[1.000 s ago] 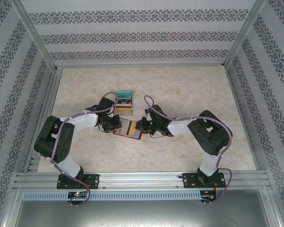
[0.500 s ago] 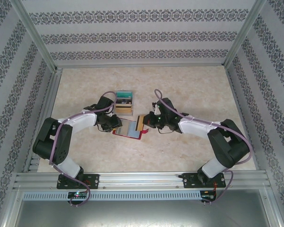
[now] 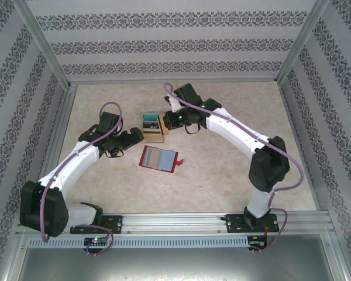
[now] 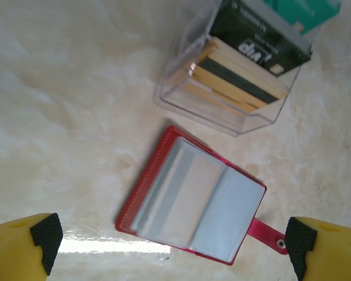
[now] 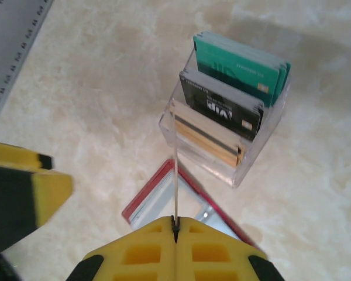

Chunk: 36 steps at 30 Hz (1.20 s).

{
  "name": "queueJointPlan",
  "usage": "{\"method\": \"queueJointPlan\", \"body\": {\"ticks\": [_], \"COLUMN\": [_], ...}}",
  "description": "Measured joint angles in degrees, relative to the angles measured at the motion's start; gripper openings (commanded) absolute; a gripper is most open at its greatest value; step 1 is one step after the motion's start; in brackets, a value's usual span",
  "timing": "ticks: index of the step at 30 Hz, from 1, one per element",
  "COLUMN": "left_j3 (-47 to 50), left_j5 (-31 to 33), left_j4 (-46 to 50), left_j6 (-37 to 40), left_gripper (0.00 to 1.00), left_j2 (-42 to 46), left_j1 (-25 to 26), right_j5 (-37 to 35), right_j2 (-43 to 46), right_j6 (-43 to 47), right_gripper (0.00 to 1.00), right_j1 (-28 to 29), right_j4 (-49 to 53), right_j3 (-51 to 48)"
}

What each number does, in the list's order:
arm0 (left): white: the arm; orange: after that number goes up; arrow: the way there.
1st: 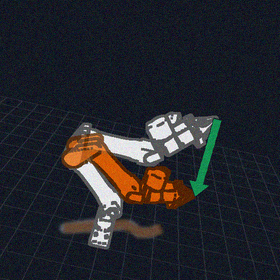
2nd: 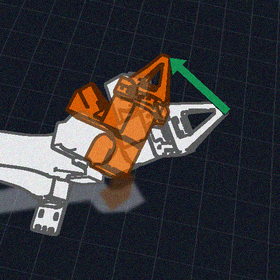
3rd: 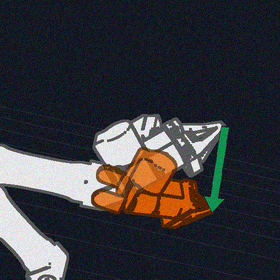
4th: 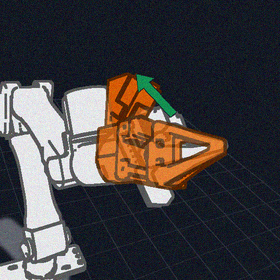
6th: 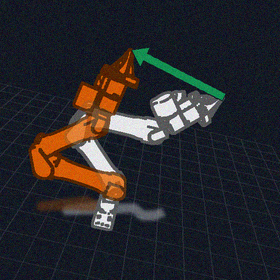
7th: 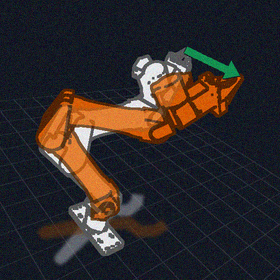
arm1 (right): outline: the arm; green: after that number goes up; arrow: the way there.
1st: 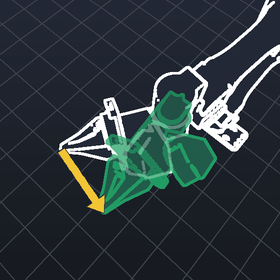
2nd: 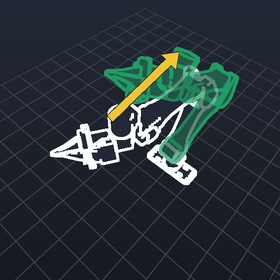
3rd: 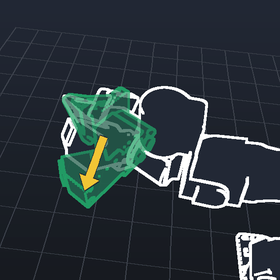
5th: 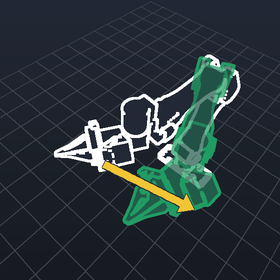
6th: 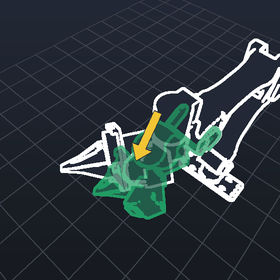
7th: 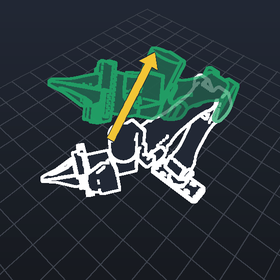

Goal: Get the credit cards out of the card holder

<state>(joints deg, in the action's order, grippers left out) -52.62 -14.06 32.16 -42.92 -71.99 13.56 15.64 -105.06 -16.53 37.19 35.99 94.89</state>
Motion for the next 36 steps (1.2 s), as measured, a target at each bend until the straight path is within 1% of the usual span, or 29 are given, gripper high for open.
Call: {"method": "queueJointPlan", "body": {"ticks": [3,6,12,17,24,29,36], "left_j3": [0.42,0.96,1.75,2.25,2.25,2.27,2.27], "left_j5": [2.16,4.11,5.77,7.15,9.31,10.32,10.93], "left_j4": [2.10,4.33,7.56,9.64,12.22,13.33,13.79], "left_j6": [-0.28,-0.44,-0.11,0.26,0.46,0.44,0.44], "left_gripper": [1.00,1.00,1.00,1.00,1.00,1.00,1.00], "left_j2": [3.80,7.58,12.81,16.28,18.80,19.52,19.63], "left_j1": [-1.33,-1.75,-2.08,-2.08,-2.08,-2.08,-2.08], "right_j5": [-4.22,-9.62,-20.04,-24.70,-27.96,-28.85,-29.57], "right_j2": [-5.55,-9.88,-15.82,-20.92,-23.28,-23.41,-24.33], "right_j6": [7.28,14.88,29.29,37.42,44.37,47.98,50.01], "right_gripper": [0.00,0.00,0.00,0.00,0.00,0.00,0.00], "right_j1": [1.95,4.46,9.92,11.98,12.07,12.41,13.62], "right_j4": [5.44,9.29,12.44,13.16,13.60,13.44,13.09], "right_j3": [8.31,13.94,20.11,25.18,26.14,26.12,25.88]}}
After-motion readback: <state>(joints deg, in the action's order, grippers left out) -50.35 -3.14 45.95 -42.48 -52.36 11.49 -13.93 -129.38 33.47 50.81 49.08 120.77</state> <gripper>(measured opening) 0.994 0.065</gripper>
